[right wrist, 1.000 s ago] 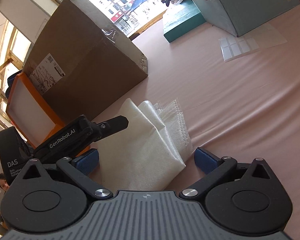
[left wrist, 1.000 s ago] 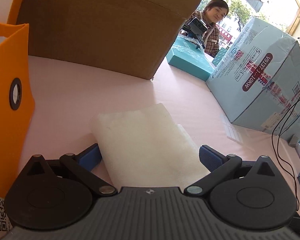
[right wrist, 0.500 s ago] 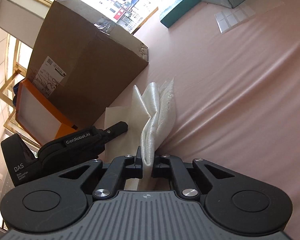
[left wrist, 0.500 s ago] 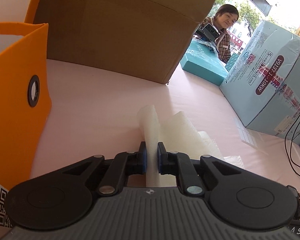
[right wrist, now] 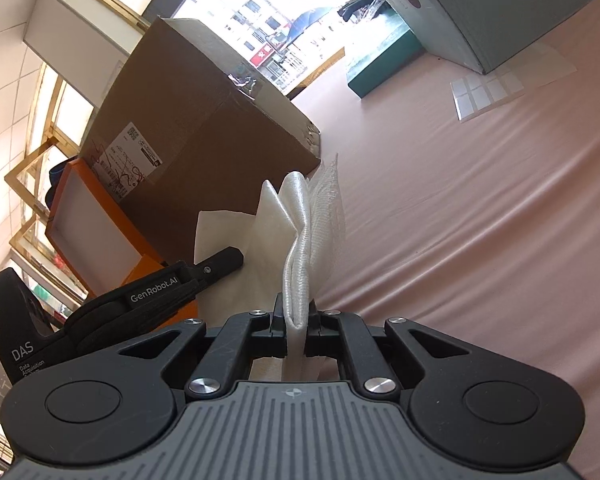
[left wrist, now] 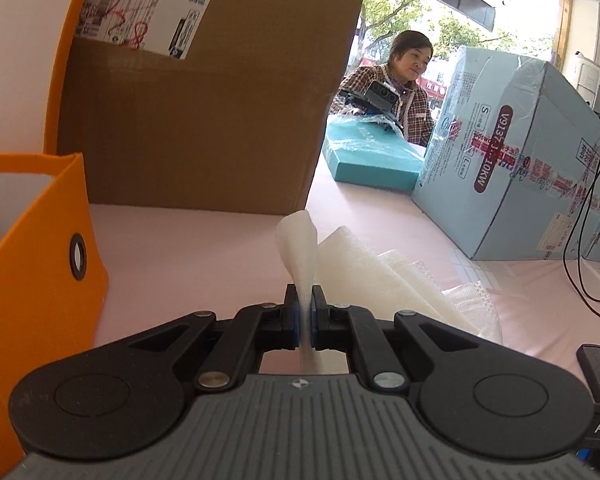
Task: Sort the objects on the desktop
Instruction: 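Lift the white foam sheet with both grippers and carry it over the orange box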
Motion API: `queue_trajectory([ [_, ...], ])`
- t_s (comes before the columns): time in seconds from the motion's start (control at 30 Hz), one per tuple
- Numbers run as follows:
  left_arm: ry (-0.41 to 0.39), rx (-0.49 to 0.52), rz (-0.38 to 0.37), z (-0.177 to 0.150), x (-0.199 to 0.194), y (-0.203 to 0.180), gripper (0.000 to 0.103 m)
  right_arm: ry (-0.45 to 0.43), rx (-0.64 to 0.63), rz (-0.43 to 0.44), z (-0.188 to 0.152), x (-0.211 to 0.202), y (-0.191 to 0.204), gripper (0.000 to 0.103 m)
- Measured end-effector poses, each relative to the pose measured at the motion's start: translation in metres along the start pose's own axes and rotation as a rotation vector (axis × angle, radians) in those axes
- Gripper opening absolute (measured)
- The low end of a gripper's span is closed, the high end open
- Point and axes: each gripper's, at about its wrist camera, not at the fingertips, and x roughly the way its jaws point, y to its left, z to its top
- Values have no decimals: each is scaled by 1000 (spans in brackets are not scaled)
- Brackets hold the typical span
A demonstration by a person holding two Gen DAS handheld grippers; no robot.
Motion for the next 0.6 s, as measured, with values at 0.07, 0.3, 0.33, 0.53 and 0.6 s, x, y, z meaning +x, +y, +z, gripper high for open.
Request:
queue_trajectory([
  [0.07,-37,20,1,4,-13,-4,4,-22,-8,18,3,-7,6,5],
  [0.3,-158,69,-4,27,-71,3,4,-105,-118,94,17,-32,53,5],
  [0.33,-171,60,-1,31,-79,8,4,-110,-139,104,20,-32,63,5],
  [0.53,-278,16,61,48,-135,54,4,-97,-285,198,25,-17,131,5],
  [0.6,-307,8,93,51,-152,72,4,-81,-336,229,22,-8,155,5],
])
